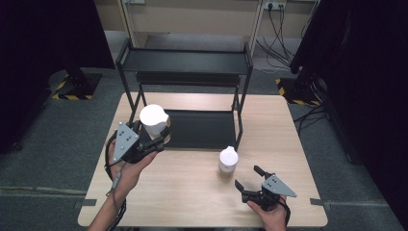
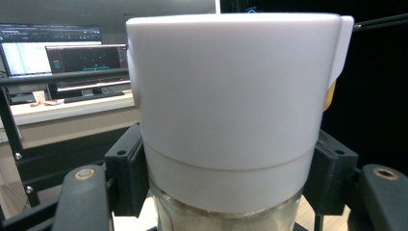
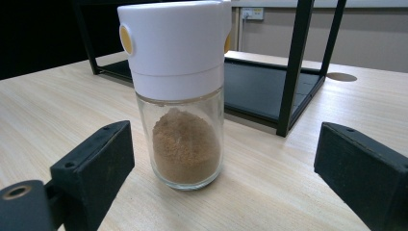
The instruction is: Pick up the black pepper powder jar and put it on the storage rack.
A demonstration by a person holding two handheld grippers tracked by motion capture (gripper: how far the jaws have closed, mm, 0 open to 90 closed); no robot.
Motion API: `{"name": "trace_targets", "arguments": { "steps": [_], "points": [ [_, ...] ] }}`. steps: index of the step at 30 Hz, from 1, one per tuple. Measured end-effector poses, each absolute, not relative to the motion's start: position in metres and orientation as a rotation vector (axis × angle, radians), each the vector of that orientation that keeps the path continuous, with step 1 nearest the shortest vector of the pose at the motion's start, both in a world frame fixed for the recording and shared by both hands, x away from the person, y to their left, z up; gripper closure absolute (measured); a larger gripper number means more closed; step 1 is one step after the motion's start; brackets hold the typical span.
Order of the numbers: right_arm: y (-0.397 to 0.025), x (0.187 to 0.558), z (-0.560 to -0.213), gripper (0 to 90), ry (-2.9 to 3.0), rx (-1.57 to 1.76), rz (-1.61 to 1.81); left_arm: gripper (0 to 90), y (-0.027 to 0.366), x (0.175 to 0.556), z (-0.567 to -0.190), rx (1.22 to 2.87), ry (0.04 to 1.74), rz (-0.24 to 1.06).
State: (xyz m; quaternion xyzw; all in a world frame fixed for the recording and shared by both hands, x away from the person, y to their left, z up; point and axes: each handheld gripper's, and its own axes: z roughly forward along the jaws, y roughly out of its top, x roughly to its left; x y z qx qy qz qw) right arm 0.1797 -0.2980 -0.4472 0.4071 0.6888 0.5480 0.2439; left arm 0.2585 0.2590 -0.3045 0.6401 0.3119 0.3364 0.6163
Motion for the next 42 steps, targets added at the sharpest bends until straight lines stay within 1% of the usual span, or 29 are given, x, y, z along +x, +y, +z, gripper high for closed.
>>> {"name": "trace_targets", "arguments": {
  "steps": [18, 42],
  "points": [
    [-0.298, 0.179, -0.447, 7.0, 1.880, 1.113, 1.499, 30.4, 0.259, 0.276, -0.274, 1.440, 0.721, 0.817],
    [-0.297, 0.179, -0.447, 7.0, 1.877, 1.113, 1.497, 30.4, 0.256, 0.298, -0.247, 1.408, 0.762, 0.858]
  ]
}}
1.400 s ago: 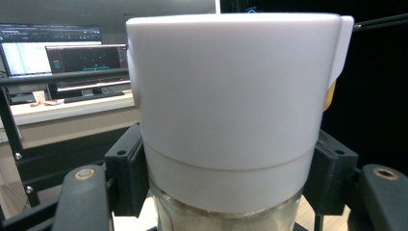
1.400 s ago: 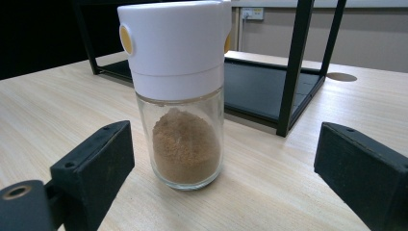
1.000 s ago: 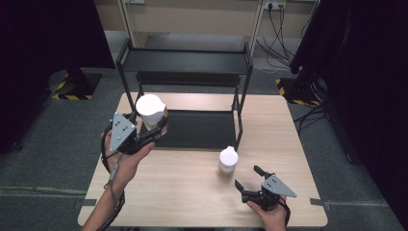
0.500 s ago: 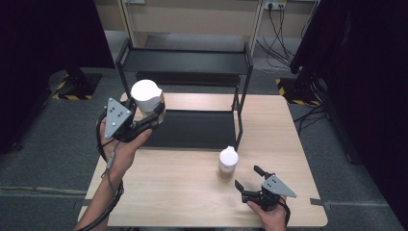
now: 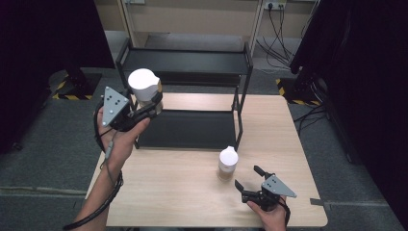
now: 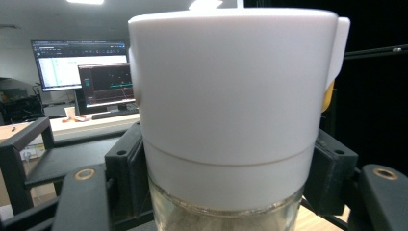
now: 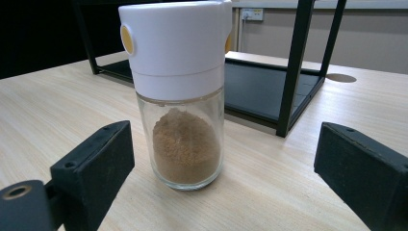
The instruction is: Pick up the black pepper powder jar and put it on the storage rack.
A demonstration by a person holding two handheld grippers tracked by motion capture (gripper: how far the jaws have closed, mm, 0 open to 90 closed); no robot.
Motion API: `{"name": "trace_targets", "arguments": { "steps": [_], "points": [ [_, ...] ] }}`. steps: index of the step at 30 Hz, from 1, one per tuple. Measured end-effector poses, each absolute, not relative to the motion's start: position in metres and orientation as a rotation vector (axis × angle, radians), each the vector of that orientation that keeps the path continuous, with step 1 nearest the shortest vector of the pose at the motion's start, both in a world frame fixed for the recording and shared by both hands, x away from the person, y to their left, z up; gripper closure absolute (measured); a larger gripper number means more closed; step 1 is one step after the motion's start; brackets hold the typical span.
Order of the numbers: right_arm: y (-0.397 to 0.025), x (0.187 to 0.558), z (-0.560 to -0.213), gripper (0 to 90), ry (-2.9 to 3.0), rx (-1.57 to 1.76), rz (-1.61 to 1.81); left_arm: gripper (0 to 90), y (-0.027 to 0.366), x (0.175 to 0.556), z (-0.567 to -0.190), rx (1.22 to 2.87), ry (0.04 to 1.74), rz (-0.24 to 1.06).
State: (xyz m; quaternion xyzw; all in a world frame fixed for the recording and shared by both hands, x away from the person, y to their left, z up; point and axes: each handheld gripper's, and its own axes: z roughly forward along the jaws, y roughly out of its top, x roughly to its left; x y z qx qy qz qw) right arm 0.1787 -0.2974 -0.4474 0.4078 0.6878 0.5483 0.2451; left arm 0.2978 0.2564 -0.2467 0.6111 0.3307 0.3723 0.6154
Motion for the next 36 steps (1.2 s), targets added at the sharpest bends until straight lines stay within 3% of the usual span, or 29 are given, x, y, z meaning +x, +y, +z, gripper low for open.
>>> {"name": "trace_targets", "arguments": {
  "steps": [36],
  "points": [
    [-0.297, 0.179, -0.447, 7.2, 1.881, 1.111, 1.493, 30.4, 0.251, 0.336, -0.203, 1.366, 0.853, 0.938]
  ]
}}
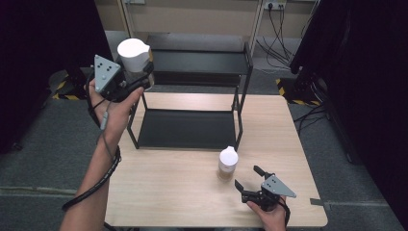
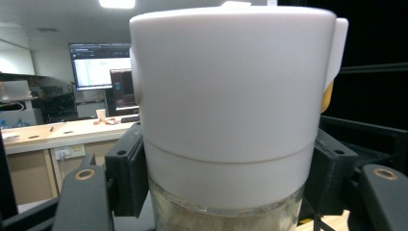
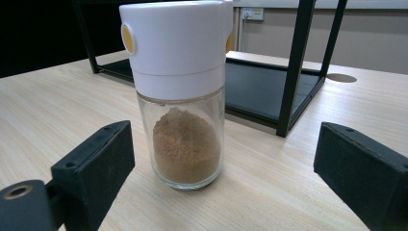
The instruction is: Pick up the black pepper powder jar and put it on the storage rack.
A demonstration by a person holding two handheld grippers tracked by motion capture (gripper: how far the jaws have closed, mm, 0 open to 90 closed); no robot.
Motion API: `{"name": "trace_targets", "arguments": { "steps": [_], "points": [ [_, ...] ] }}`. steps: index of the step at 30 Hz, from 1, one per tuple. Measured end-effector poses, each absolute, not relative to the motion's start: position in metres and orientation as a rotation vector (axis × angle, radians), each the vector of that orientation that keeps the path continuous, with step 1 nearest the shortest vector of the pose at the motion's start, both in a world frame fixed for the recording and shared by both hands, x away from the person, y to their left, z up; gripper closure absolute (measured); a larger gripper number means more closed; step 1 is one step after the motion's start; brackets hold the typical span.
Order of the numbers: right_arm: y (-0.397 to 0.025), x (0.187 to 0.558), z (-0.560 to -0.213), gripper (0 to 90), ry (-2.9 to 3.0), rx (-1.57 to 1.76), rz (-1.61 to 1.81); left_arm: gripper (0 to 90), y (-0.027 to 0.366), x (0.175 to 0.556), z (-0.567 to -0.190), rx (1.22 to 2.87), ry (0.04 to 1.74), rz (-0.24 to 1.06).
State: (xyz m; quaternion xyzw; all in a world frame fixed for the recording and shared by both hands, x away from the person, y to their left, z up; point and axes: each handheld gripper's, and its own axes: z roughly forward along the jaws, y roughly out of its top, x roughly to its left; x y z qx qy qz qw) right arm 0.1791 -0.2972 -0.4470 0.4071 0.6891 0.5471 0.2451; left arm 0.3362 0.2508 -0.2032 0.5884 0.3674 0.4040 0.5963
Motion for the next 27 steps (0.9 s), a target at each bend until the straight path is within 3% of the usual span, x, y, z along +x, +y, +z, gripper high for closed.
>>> {"name": "trace_targets", "arguments": {
  "steps": [27],
  "points": [
    [-0.297, 0.179, -0.447, 7.3, 1.889, 1.096, 1.486, 30.4, 0.248, 0.390, -0.183, 1.389, 0.948, 1.001]
  ]
}}
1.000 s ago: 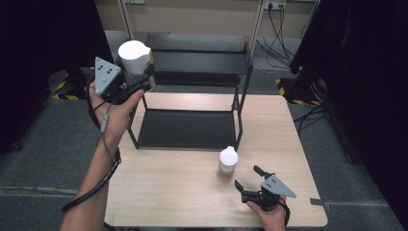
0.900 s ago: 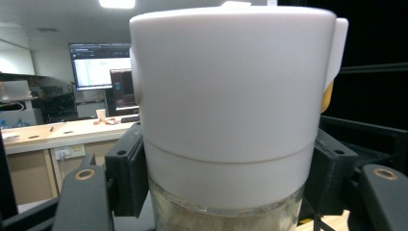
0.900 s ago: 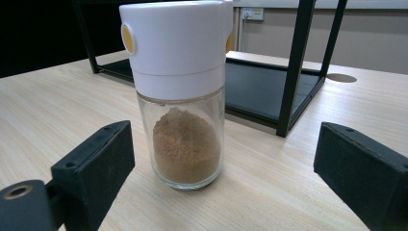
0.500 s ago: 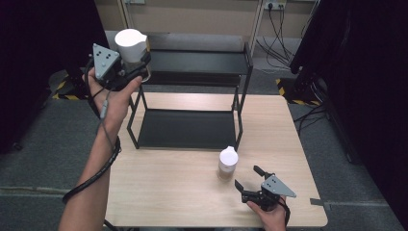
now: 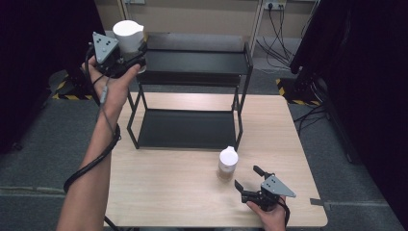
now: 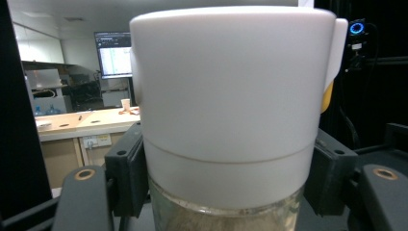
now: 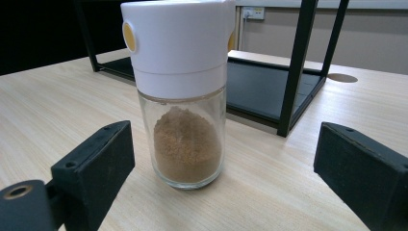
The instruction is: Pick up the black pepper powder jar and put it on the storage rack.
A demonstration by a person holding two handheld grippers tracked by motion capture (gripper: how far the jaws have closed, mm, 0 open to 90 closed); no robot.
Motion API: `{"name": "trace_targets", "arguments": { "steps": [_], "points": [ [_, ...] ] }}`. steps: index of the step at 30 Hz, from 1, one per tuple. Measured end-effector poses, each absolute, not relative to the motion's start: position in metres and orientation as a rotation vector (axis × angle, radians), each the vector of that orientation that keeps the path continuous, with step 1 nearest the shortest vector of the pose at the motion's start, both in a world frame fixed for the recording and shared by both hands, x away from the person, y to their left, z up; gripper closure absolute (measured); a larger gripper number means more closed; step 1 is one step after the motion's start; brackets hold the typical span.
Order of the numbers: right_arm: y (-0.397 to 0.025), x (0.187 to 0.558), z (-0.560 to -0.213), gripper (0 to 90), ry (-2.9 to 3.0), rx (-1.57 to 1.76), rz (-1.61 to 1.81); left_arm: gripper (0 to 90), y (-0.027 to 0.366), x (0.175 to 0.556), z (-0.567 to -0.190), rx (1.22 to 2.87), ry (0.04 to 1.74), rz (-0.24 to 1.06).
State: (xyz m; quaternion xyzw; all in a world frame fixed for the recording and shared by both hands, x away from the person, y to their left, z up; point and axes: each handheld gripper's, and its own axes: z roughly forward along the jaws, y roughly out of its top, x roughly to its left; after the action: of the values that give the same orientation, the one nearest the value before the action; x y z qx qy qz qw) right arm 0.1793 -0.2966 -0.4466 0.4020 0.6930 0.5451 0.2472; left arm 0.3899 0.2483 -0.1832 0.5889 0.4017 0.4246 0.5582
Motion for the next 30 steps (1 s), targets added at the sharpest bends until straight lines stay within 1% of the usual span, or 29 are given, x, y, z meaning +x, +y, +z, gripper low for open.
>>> {"name": "trace_targets", "arguments": {
  "steps": [15, 30],
  "points": [
    [-0.297, 0.180, -0.447, 7.6, 1.891, 1.093, 1.491, 30.4, 0.238, 0.419, -0.186, 1.415, 1.034, 1.037],
    [-0.298, 0.180, -0.447, 7.6, 1.898, 1.087, 1.492, 30.3, 0.229, 0.432, -0.186, 1.435, 1.028, 1.039]
  ]
}}
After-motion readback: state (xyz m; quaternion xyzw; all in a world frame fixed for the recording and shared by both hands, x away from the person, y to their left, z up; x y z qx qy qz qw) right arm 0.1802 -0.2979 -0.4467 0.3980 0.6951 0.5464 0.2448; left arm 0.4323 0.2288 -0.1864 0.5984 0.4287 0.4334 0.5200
